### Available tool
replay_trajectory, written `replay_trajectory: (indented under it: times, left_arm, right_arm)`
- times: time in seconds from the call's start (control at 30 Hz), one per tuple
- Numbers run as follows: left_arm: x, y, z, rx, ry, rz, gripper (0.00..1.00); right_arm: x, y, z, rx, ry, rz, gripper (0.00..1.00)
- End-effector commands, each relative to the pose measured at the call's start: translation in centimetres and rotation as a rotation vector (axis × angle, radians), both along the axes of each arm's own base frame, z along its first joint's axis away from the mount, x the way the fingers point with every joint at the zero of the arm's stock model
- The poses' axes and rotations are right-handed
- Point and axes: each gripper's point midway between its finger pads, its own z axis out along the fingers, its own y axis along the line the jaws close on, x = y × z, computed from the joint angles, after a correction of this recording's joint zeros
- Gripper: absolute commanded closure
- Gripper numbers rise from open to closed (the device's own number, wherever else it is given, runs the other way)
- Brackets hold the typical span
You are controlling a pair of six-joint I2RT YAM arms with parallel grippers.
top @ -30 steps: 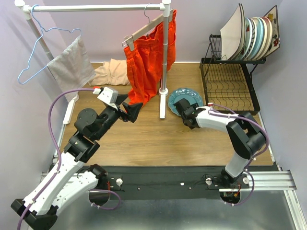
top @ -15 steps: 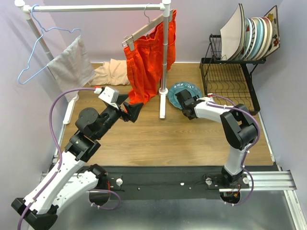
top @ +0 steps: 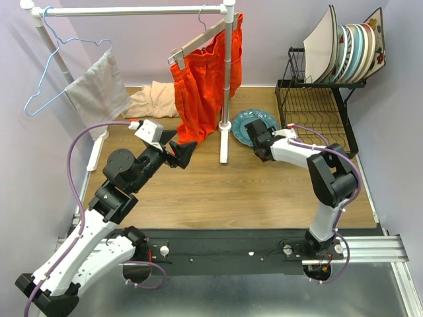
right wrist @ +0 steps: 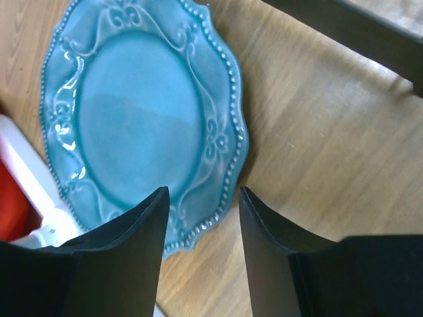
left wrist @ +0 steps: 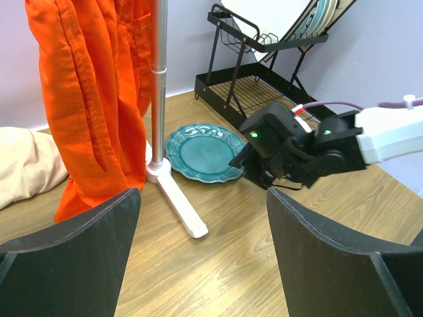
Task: Unload the plates from the dish rack
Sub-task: Move the plate to the center of the board.
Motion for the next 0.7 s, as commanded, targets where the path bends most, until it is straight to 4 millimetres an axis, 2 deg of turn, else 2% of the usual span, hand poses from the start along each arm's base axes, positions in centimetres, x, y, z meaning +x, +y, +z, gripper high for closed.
replay_trajectory:
  times: [0.0, 0.07, 0.13, 0.2, 0.23, 0.27, 0.33, 0.37, 0.47, 0.5, 0.57, 0.6, 0.67]
  left_arm:
    - [-0.1, 0.4, 0.4, -0.003, -0.015, 0.011, 0.14]
    - [0.0, 0.4, 0.4, -0.001, -0.016, 0.011, 0.14]
    - [-0.1, 0.3, 0.4, 0.000, -0.015, 0.007, 0.14]
    - [-0.2, 0.4, 0.5, -0.005, -0.019, 0.008, 0.14]
    - [-0.2, 0.4, 0.5, -0.004, -0.020, 0.008, 0.14]
    - [-0.2, 0.4, 0.6, -0.007, -0.022, 0.008, 0.14]
    - [-0.3, 0.4, 0.6, -0.007, -0.023, 0.006, 0.14]
    - [-0.4, 0.5, 0.8, -0.010, -0.029, 0.007, 0.14]
    - [-0.4, 0.4, 0.7, -0.008, -0.028, 0.001, 0.14]
    - [-0.4, 0.3, 0.7, -0.007, -0.027, -0.002, 0.14]
    - [-0.3, 0.2, 0.5, -0.003, -0.025, -0.007, 0.14]
    - [-0.4, 0.2, 0.6, -0.005, -0.025, -0.012, 0.14]
    - [-0.5, 0.2, 0.7, -0.006, -0.030, -0.013, 0.14]
  right_arm:
    - [-1.7, -0.2, 1.9, 0.032, -0.025, 0.043, 0.42]
    - [-2.0, 0.0, 2.9, 0.009, -0.021, 0.105, 0.40]
    - [-2.1, 0.3, 5.0, -0.003, -0.042, 0.168, 0.39]
    - [-2.3, 1.2, 6.5, -0.048, -0.034, 0.300, 0.38]
    - [-2.3, 1.6, 8.2, -0.053, -0.062, 0.351, 0.37]
    - [-2.5, 2.6, 9.4, -0.082, -0.064, 0.463, 0.37]
    - [-2.9, 3.5, 11.5, -0.105, -0.092, 0.576, 0.37]
    - [-3.3, 4.1, 13.7, -0.135, -0.132, 0.675, 0.37]
    - [-4.5, 5.4, 16.7, -0.176, -0.172, 0.843, 0.36]
    - [-4.6, 5.6, 18.5, -0.190, -0.177, 0.877, 0.36]
    - [-5.0, 6.1, 20.0, -0.239, -0.179, 0.971, 0.35]
    - [-5.1, 5.9, 21.6, -0.257, -0.178, 0.979, 0.35]
    - [-4.8, 5.2, 23.5, -0.312, -0.181, 0.970, 0.34]
